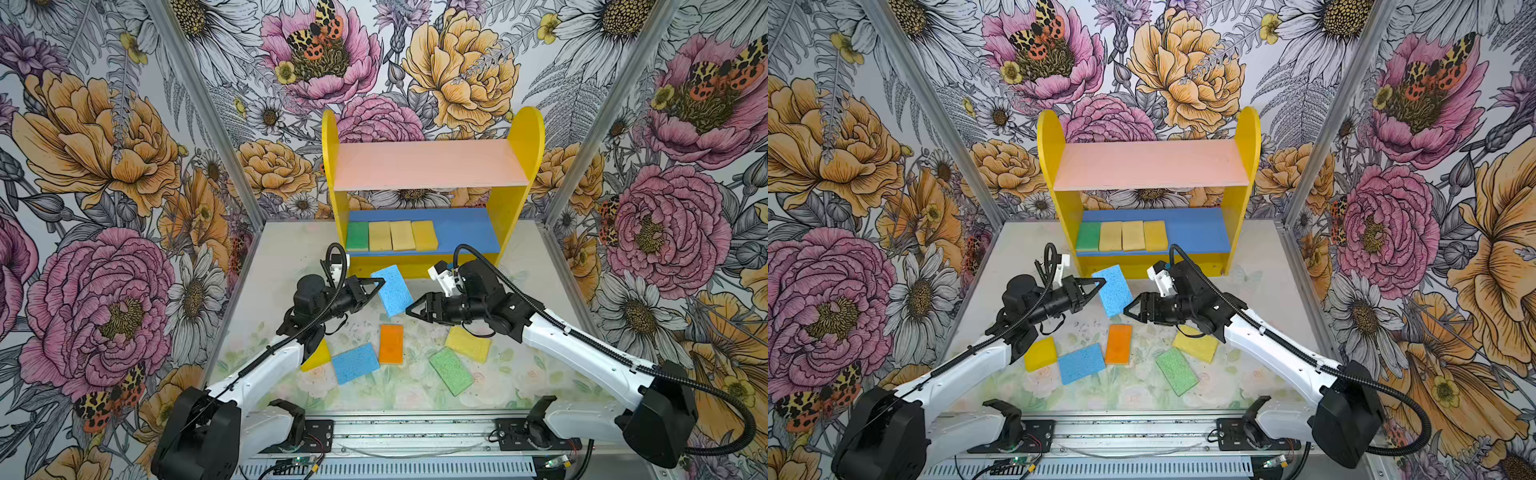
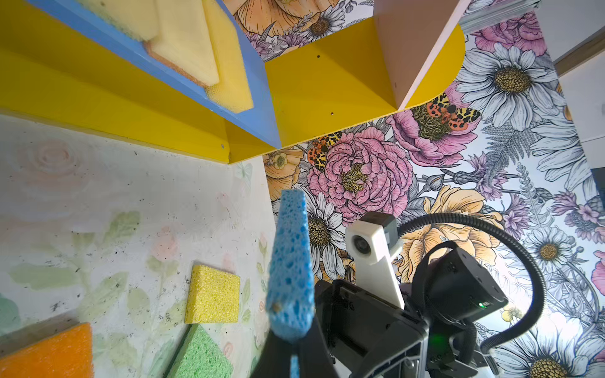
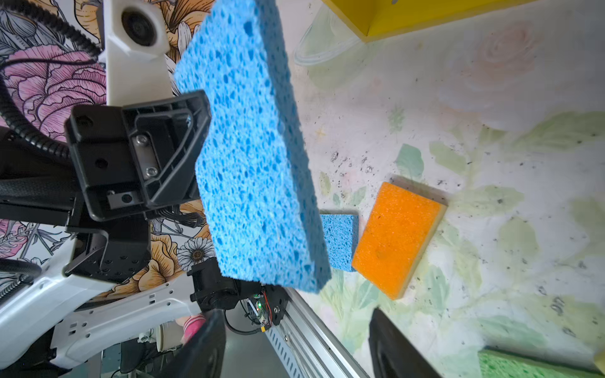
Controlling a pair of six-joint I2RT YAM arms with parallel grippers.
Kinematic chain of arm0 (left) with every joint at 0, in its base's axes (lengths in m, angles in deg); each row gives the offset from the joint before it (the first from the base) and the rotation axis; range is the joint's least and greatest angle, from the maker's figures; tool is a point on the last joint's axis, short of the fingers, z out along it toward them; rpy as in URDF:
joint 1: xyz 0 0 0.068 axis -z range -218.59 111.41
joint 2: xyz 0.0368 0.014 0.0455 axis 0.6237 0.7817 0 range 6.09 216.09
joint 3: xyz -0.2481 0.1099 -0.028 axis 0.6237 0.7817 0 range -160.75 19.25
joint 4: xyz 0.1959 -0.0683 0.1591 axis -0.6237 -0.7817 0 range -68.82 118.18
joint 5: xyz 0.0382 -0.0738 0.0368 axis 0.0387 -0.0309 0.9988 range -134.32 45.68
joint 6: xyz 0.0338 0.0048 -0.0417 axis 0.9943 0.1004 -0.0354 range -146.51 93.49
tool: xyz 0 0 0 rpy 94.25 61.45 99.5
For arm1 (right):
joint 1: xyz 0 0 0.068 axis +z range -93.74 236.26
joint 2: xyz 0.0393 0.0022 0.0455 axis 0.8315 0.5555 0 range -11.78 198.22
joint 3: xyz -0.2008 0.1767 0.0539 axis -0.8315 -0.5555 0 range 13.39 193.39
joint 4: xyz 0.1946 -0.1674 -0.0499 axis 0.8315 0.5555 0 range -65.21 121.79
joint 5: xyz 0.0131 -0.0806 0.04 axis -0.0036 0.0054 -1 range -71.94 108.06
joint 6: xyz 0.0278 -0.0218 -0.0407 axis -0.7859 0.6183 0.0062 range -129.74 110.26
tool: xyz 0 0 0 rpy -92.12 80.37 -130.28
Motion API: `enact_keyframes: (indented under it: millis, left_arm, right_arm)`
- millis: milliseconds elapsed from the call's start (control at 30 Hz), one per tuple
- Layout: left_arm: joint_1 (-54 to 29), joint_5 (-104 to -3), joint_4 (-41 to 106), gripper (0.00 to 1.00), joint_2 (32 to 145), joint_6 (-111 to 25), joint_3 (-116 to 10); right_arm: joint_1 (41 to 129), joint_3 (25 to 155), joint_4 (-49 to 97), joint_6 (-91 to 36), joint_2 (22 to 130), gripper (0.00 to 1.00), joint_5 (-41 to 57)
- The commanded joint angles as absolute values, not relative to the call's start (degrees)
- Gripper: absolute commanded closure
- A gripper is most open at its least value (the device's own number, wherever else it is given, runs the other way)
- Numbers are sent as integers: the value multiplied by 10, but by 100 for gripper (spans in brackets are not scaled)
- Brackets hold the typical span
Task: Place and organize the cleaning sponges onto the shelf
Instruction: 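Carry the blue sponge to the blue shelf while the left gripper withdraws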
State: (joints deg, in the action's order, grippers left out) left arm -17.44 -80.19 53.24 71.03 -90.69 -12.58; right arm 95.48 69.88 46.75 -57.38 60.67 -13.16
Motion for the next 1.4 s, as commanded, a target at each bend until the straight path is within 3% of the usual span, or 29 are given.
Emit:
enact_keyframes:
  millis: [0,433,667,767,933,967,1200,1367]
  left_arm:
    - [-171,-816,557,99,701,-912,-127]
    - [-159,-816,579,99,708,-926,-126]
    - [-167,-820,561,98,705,-918,-134]
    - [-168,-821,554,85,707,-915,-135]
    - [-194,-840,500,21,685,-900,-149]
    - [-207,-843,467,4,671,-891,-156]
    - [-326,-776,51,1,546,-680,-284]
    - [-427,-795,-30,1,513,-599,-300]
  right_arm:
    - [961,721,437,-582,612,35,-119]
    - [969,699,375,-617,600,55,-77]
    - [969,688,368,-625,587,81,-73]
    - [969,681,369,-626,575,92,-56]
    - [950,664,377,-644,554,97,-25]
    - [937,660,386,-649,545,98,-17]
    - [844,658,499,-610,456,99,97]
    - [843,733,583,-502,473,99,224]
